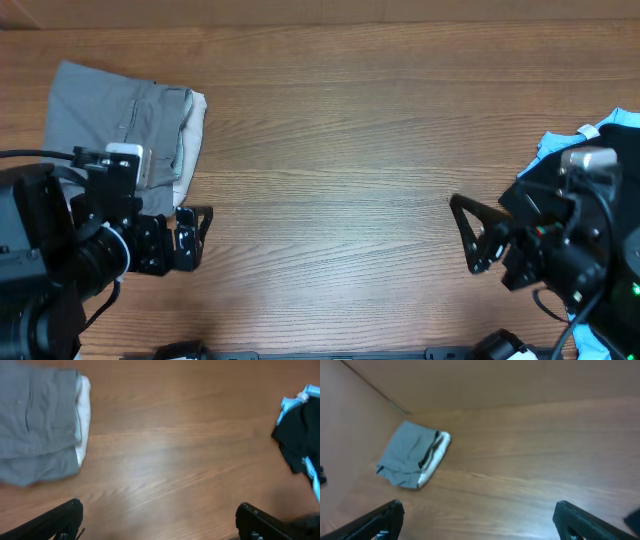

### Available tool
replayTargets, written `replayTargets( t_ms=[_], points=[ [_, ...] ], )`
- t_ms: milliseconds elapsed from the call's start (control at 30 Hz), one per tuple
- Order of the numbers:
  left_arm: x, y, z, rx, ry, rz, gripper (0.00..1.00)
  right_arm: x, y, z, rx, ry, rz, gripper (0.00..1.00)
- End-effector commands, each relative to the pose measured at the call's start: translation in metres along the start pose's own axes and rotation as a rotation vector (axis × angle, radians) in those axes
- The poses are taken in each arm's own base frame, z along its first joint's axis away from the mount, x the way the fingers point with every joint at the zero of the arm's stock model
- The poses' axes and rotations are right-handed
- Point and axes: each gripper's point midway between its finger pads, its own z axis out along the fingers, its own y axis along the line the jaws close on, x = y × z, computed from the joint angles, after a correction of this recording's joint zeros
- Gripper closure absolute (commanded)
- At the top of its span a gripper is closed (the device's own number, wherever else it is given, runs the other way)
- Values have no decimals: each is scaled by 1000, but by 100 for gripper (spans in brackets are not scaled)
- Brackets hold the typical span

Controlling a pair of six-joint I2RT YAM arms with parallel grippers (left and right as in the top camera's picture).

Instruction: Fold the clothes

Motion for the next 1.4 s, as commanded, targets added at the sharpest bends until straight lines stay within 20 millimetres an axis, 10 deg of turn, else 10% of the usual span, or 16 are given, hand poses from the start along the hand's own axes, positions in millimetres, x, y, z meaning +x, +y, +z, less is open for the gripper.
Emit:
replayTargets(
  t_ms=[0, 467, 800, 1367],
  points=[
    [-14, -5, 1, 36, -48, -38, 0, 2, -3, -3, 15, 8, -10, 0],
    [-16, -2, 9, 36, -27, -47, 0, 31, -18, -5, 75, 128, -26, 0],
    [-16, -2, 9, 36, -26, -48, 0, -33, -83, -10, 319, -340, 44, 0],
    [-16, -2, 9, 36, -26, -48, 0, 98, -152, 100, 231, -512, 29, 0]
  ],
)
